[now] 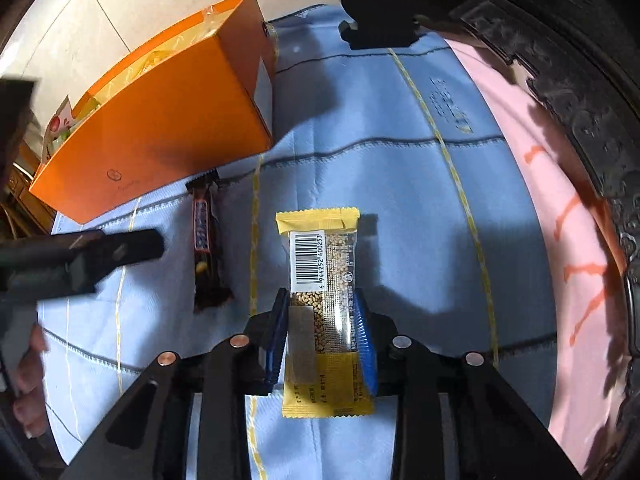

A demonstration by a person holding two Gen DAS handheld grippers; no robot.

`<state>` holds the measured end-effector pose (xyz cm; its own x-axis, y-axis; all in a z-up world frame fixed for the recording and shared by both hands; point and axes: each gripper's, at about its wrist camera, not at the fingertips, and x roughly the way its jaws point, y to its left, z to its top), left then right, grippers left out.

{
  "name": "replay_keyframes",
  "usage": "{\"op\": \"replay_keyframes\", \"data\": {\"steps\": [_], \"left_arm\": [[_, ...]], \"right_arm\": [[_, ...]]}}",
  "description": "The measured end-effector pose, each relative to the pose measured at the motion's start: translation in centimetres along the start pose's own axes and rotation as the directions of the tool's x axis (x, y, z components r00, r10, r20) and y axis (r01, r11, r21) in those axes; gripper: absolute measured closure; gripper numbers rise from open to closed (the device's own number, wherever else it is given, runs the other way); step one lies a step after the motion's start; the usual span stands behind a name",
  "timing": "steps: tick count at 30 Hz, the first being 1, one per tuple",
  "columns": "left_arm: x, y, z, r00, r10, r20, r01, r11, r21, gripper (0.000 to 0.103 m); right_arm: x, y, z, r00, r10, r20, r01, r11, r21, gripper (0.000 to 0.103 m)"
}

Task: Organize snacks
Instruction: 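Grasp the yellow granola bar with the right tool while the left tool grasps the Snickers bar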

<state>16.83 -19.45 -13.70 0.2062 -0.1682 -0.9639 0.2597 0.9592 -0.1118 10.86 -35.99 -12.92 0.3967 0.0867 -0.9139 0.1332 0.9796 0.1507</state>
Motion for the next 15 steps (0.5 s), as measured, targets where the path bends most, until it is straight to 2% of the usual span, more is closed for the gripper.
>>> {"op": "replay_keyframes", "data": {"steps": [6,12,15], "left_arm": [[2.7,-1.4,1.0,0.998,0.045,-0.044,-0.044,0.999,0.004,0.009],[4.6,-1.2,1.0,0.996,0.051,-0.079,-0.053,0.998,-0.016,0.009],[4.5,-1.2,1.1,0.997,0.064,-0.047,-0.064,0.998,-0.002,0.012]], "right_arm": [[-0.3,-0.9,-0.3,1.000,0.009,0.006,-0.009,1.000,0.026,0.070],[-0.5,0.0,0.1,1.000,0.020,0.019,-0.020,1.000,0.005,0.070],[-0.5,0.5,0.4,1.000,0.018,0.018,-0.018,1.000,-0.004,0.070]]}}
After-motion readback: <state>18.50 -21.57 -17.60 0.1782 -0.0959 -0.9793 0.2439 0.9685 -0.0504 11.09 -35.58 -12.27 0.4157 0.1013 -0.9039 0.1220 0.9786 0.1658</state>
